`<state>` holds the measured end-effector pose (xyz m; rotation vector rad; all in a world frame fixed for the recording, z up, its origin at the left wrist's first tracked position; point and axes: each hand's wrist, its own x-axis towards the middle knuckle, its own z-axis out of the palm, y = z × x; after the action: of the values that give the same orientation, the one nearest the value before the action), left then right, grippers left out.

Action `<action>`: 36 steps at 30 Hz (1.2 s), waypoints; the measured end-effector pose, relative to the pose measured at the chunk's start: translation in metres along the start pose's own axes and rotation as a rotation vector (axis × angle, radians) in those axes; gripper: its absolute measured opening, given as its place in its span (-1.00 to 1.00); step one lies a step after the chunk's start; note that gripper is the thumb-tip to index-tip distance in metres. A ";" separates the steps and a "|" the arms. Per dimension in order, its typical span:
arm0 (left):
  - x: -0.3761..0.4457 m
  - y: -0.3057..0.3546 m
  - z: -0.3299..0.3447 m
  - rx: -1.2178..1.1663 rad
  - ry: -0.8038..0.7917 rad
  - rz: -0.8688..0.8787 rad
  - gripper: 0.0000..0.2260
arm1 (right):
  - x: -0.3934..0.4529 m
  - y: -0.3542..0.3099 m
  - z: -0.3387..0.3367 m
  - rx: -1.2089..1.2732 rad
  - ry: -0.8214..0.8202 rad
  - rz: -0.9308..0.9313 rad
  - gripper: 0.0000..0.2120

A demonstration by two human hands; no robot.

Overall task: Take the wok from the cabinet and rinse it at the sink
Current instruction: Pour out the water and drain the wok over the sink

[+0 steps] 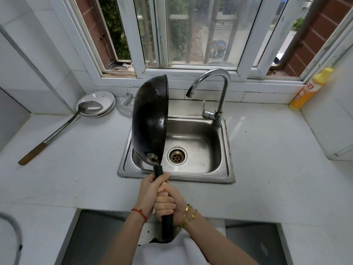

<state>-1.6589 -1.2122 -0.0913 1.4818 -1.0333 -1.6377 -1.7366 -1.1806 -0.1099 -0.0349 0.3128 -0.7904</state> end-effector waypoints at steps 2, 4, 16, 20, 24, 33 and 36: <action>0.001 0.000 -0.003 -0.058 -0.023 -0.036 -0.81 | -0.002 -0.001 0.006 -0.135 0.108 -0.008 -0.55; 0.003 0.000 -0.007 -0.102 -0.082 -0.068 -0.78 | -0.002 -0.003 0.010 -0.197 0.187 -0.007 -0.50; 0.000 0.009 -0.009 -0.443 -0.265 -0.198 -0.87 | -0.006 -0.009 0.022 -0.603 0.488 -0.113 -0.60; -0.002 0.006 -0.009 -0.391 -0.236 -0.168 -0.91 | -0.010 -0.006 0.023 -0.759 0.546 -0.154 -0.71; -0.007 0.002 -0.011 -0.381 -0.192 -0.131 -0.90 | -0.011 0.001 0.025 -0.919 0.617 -0.217 -0.79; -0.012 0.010 -0.013 -0.425 -0.182 -0.064 -0.82 | -0.009 0.003 0.034 -1.187 0.606 -0.362 -0.76; -0.014 0.020 -0.012 -0.413 -0.177 -0.007 -0.83 | -0.009 -0.001 0.040 -1.221 0.585 -0.400 -0.76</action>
<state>-1.6460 -1.2102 -0.0675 1.0841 -0.7207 -1.8775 -1.7321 -1.1785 -0.0694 -1.0525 1.3425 -0.8880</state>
